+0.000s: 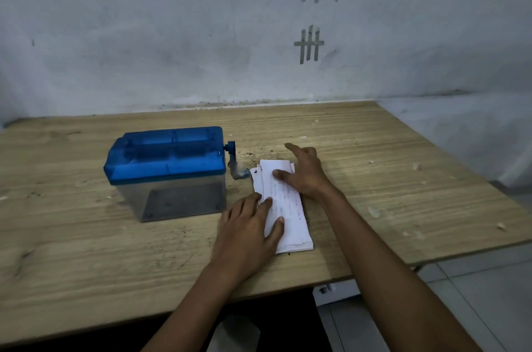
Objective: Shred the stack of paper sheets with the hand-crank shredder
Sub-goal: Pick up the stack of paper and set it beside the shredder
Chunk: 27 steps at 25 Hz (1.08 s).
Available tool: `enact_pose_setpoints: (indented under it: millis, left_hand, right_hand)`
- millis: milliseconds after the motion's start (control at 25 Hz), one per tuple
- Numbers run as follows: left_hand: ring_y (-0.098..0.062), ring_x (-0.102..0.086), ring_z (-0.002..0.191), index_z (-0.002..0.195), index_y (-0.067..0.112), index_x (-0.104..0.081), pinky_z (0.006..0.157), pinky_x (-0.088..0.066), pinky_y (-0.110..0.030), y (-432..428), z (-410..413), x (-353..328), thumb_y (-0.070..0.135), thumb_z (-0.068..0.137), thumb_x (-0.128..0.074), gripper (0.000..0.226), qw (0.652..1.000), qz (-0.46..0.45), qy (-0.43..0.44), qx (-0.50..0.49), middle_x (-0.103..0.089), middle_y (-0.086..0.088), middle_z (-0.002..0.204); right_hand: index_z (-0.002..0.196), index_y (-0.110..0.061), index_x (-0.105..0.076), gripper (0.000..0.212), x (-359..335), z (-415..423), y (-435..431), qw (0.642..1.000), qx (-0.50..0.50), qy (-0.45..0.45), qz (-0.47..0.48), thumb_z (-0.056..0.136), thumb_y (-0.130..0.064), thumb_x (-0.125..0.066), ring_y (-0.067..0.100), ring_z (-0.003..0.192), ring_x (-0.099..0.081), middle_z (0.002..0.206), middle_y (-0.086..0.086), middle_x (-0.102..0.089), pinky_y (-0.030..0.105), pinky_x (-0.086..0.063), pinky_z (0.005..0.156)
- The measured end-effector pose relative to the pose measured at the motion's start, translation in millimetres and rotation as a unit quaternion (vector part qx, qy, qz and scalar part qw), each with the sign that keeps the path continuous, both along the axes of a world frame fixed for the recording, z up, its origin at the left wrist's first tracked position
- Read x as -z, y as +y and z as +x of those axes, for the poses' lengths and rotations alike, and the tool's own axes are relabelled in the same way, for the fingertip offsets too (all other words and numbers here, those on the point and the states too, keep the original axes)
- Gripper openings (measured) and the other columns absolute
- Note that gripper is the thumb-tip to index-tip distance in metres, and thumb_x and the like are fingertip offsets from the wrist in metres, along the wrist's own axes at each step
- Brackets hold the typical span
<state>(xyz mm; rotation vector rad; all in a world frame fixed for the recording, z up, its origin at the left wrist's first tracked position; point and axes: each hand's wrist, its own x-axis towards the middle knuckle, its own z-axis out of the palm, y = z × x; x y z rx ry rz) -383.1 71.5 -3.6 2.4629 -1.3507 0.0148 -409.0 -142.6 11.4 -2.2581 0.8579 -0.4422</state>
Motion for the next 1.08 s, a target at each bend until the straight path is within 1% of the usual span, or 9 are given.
enact_pose_setpoints:
  millis: [120, 280, 400, 480, 600, 760, 880, 960, 1080]
  left_hand:
    - [-0.014, -0.022, 0.148, 0.156, 0.031, -0.031, 0.115, -0.019, -0.033, 2, 0, 1, 0.059, 0.103, -0.027, 0.061, 1.0, -0.004, -0.004, 0.001, -0.026, 0.006, 0.163]
    - [-0.013, -0.021, 0.149, 0.157, 0.031, -0.029, 0.117, -0.018, -0.033, 3, 1, 0, 0.059, 0.103, -0.024, 0.061, 1.0, -0.008, 0.006, 0.003, -0.025, 0.006, 0.164]
    - [-0.014, -0.021, 0.149, 0.158, 0.031, -0.028, 0.117, -0.018, -0.033, 1, 2, 1, 0.058, 0.104, -0.024, 0.061, 1.0, -0.009, 0.003, 0.006, -0.025, 0.006, 0.164]
    - [-0.014, -0.021, 0.149, 0.158, 0.031, -0.027, 0.117, -0.017, -0.033, 0, 3, 3, 0.058, 0.104, -0.024, 0.06, 1.0, -0.011, 0.003, 0.009, -0.025, 0.006, 0.164]
    - [-0.015, -0.023, 0.148, 0.158, 0.03, -0.027, 0.117, -0.018, -0.033, 0, 4, 5, 0.058, 0.104, -0.026, 0.061, 1.0, -0.016, 0.003, 0.01, -0.027, 0.004, 0.163]
    - [-0.022, -0.047, 0.136, 0.151, 0.02, -0.043, 0.11, -0.037, -0.035, 3, 0, 0, 0.056, 0.102, -0.033, 0.061, 0.992, -0.12, -0.015, 0.048, -0.05, -0.003, 0.149]
    - [-0.023, -0.053, 0.128, 0.135, 0.013, -0.057, 0.1, -0.05, -0.038, 1, -3, -16, 0.037, 0.1, -0.054, 0.043, 0.957, -0.265, -0.048, 0.107, -0.055, -0.007, 0.141]
    - [-0.022, -0.044, 0.136, 0.121, 0.01, -0.061, 0.105, -0.046, -0.033, -5, -4, -38, 0.019, 0.095, -0.068, 0.028, 0.928, -0.352, -0.04, 0.116, -0.046, -0.011, 0.145]
    - [-0.009, -0.023, 0.143, 0.096, 0.014, -0.058, 0.11, -0.028, -0.019, -10, 3, -81, 0.013, 0.087, -0.075, 0.02, 0.905, -0.414, -0.029, 0.09, -0.031, -0.01, 0.154]
  right_hand:
    - [0.114, -0.027, -0.071, 0.04, -2, 10, -8, 1.0, -0.01, 0.007, -0.028, 0.078, -0.04, -0.083, 0.02, 0.115, -0.059, 0.124, -0.002, -0.063, 0.039, -0.049, 0.098]
    - [0.081, -0.022, -0.067, 0.017, -11, 14, -7, 0.999, -0.018, -0.04, -0.029, 0.08, -0.018, -0.084, 0.013, 0.09, -0.062, 0.09, -0.006, -0.068, 0.036, -0.051, 0.083]
    - [0.085, -0.014, -0.074, 0.004, -13, 15, -9, 0.992, -0.047, -0.041, -0.109, 0.086, -0.018, -0.078, 0.013, 0.086, -0.064, 0.086, -0.006, -0.07, 0.042, -0.05, 0.091]
    - [0.091, -0.014, -0.076, 0.005, -16, 14, -10, 0.987, -0.051, -0.028, -0.148, 0.09, -0.016, -0.073, 0.016, 0.092, -0.066, 0.092, -0.004, -0.074, 0.04, -0.039, 0.1]
    - [0.09, -0.023, -0.075, 0.002, -27, 8, -5, 0.979, -0.052, -0.009, -0.196, 0.089, -0.024, -0.073, 0.013, 0.097, -0.065, 0.095, -0.009, -0.074, 0.036, -0.025, 0.092]
    - [0.084, -0.029, -0.069, 0.009, -52, -3, -8, 0.99, -0.06, -0.079, -0.102, 0.084, -0.029, -0.078, 0.008, 0.111, -0.057, 0.109, -0.017, -0.066, 0.041, -0.032, 0.096]
    - [0.087, -0.013, -0.067, 0.008, -87, -18, 2, 0.975, -0.122, -0.184, 0.029, 0.09, -0.01, -0.074, 0.007, 0.082, -0.062, 0.088, 0.003, -0.07, 0.027, -0.047, 0.079]
    - [0.088, -0.012, -0.068, 0.007, -110, -26, 14, 0.964, -0.134, -0.228, 0.041, 0.091, -0.008, -0.072, 0.011, 0.079, -0.062, 0.082, 0.016, -0.069, 0.027, -0.048, 0.073]
    - [0.088, -0.018, -0.069, 0.009, -143, -29, 30, 0.941, -0.155, -0.297, 0.044, 0.093, -0.012, -0.071, 0.015, 0.076, -0.061, 0.075, 0.001, -0.068, 0.036, -0.05, 0.069]
